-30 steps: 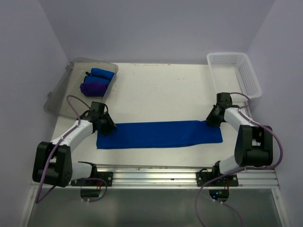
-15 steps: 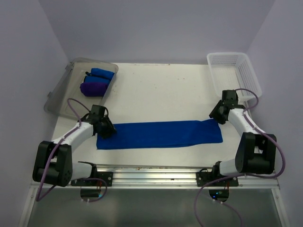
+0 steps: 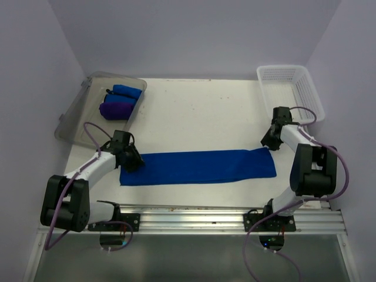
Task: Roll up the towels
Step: Fold the towel
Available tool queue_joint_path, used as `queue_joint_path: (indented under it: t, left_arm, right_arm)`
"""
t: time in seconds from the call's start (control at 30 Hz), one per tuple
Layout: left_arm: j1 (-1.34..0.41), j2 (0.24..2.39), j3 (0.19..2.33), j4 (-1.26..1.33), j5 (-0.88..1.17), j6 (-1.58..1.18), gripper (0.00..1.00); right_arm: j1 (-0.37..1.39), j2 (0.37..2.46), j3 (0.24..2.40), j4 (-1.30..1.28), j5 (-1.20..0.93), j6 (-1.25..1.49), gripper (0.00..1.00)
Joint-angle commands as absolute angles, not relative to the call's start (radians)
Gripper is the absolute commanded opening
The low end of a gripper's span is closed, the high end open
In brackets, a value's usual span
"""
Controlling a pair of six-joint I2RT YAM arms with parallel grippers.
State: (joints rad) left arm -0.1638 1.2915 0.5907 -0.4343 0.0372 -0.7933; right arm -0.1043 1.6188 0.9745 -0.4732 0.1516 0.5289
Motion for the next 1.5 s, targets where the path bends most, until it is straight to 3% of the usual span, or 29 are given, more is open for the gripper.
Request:
queue_joint_path:
  t: [0.0,0.1,0.4,0.57,0.73,0.93,1.03,1.17,1.2,1.23,1.47]
  left_arm:
    - [-0.153,1.298,0.561,-0.434,-0.028,-0.772,0.45]
    - [-0.146,1.295,0.561,-0.437,-0.032,-0.77,0.45]
    - [-0.129,1.276,0.555,-0.442,-0.028,-0.767,0.45]
    - [-0.129,1.275,0.554,-0.442,-0.025,-0.765,0.45]
    - [-0.127,1.272,0.551,-0.44,-0.021,-0.762,0.45]
    - [-0.126,1.264,0.549,-0.442,-0.021,-0.759,0.45]
    - [-0.121,1.262,0.546,-0.442,-0.021,-0.756,0.45]
    - [-0.114,1.259,0.548,-0.446,-0.02,-0.749,0.45]
    - [-0.114,1.255,0.548,-0.446,-0.018,-0.749,0.45]
    - [-0.11,1.255,0.546,-0.448,-0.021,-0.749,0.45]
    - [-0.068,1.235,0.542,-0.46,-0.018,-0.719,0.45]
  right_arm:
    - [-0.106,1.626,1.0,-0.474,0.207,0.528,0.29]
    - [-0.107,1.629,1.005,-0.486,0.207,0.526,0.26]
    - [-0.109,1.577,0.971,-0.488,0.268,0.499,0.53]
    - [-0.109,1.609,0.969,-0.48,0.235,0.492,0.54]
    - [-0.107,1.624,0.971,-0.469,0.196,0.488,0.41]
    - [-0.109,1.663,0.988,-0.469,0.18,0.485,0.41]
    - [-0.109,1.674,0.992,-0.469,0.164,0.48,0.35]
    - [-0.109,1.651,0.98,-0.465,0.189,0.488,0.13]
    - [-0.109,1.643,0.976,-0.468,0.196,0.492,0.02]
    - [-0.109,1.626,0.974,-0.469,0.204,0.494,0.0]
    - [-0.129,1.502,0.933,-0.482,0.331,0.543,0.0]
